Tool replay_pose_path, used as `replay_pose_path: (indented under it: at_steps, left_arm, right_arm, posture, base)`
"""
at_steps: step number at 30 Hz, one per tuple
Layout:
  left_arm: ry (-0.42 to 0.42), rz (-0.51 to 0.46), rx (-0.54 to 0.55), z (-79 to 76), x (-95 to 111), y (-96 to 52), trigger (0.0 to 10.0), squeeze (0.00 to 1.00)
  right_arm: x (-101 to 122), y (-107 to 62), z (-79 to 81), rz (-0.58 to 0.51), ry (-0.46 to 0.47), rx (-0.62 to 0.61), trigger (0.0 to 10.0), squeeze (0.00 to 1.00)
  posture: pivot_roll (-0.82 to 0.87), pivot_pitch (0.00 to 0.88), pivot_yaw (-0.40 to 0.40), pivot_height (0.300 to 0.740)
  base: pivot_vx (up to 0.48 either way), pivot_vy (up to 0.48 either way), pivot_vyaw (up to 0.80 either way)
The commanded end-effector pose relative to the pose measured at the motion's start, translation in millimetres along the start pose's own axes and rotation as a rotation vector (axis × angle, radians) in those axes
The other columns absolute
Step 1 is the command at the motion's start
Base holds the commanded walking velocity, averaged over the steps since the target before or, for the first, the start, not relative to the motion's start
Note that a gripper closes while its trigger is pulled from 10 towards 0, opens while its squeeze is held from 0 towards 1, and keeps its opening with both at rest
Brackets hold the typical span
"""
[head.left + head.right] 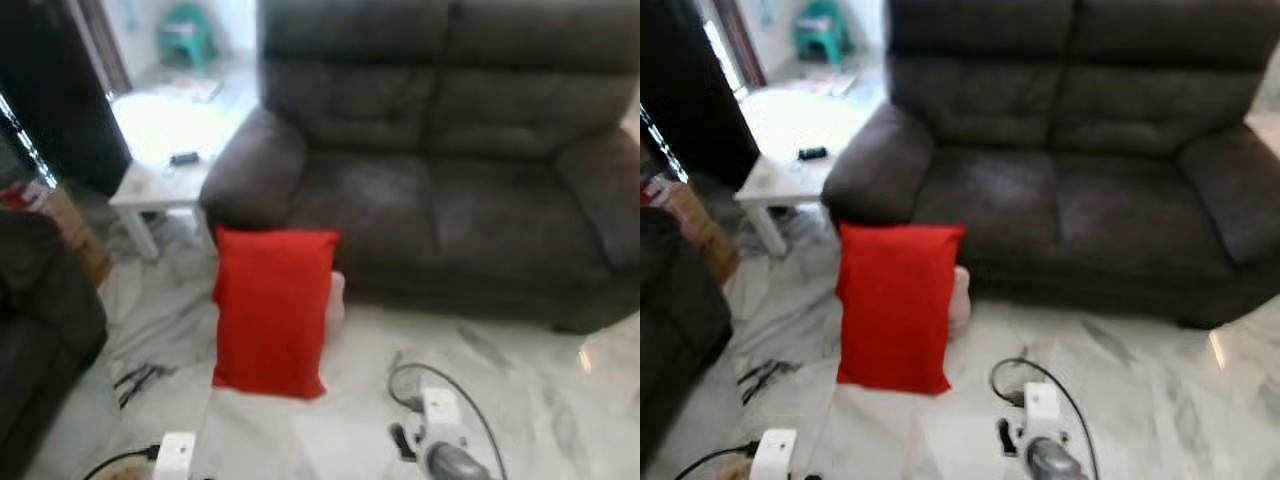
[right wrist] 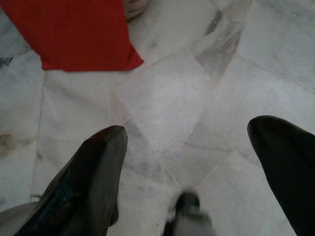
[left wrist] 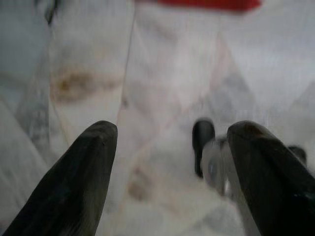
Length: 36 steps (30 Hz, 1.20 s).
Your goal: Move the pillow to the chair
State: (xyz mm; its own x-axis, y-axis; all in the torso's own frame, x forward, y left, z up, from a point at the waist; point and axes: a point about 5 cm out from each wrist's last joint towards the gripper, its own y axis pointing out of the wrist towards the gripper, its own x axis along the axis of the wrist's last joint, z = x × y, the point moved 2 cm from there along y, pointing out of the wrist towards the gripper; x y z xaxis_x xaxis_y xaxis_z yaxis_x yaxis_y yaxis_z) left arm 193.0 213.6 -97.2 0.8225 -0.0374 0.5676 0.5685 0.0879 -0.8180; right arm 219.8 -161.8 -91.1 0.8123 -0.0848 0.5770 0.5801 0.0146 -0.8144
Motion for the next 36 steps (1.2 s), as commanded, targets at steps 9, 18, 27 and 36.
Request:
replay_pose_path:
  at_steps: [9, 18, 27, 36]
  left_arm:
    - [0.006, -0.004, -0.016, -7.1, 1.8, 0.8, 10.0, 0.00]
    - [0.010, -0.002, -0.018, -7.4, 1.5, 0.8, 10.0, 0.00]
    - [0.008, -0.002, -0.018, -7.1, 1.3, 0.7, 10.0, 0.00]
    - [0.005, -0.003, -0.018, -7.3, 1.8, 0.8, 10.0, 0.00]
  right_arm:
    - [-8.2, -2.2, -15.0, 0.019, 0.015, -0.044, 10.0, 0.00]
    - [-8.8, -2.3, -15.1, 0.021, 0.015, -0.043, 10.0, 0.00]
    - [-9.0, -2.2, -14.9, 0.023, 0.014, -0.044, 10.0, 0.00]
    - [-8.5, -2.2, -15.2, 0.023, 0.011, -0.045, 10.0, 0.00]
  posture:
    - [0.03, 0.000, 0.005, 0.740]
    - [0.03, 0.000, 0.005, 0.740]
    - [0.03, 0.000, 0.002, 0.740]
    - [0.03, 0.000, 0.001, 0.740]
  base:
    - [0.295, 0.000, 0.00]
    - [0.295, 0.000, 0.00]
    - [0.295, 0.000, 0.00]
    - [0.293, 0.000, 0.00]
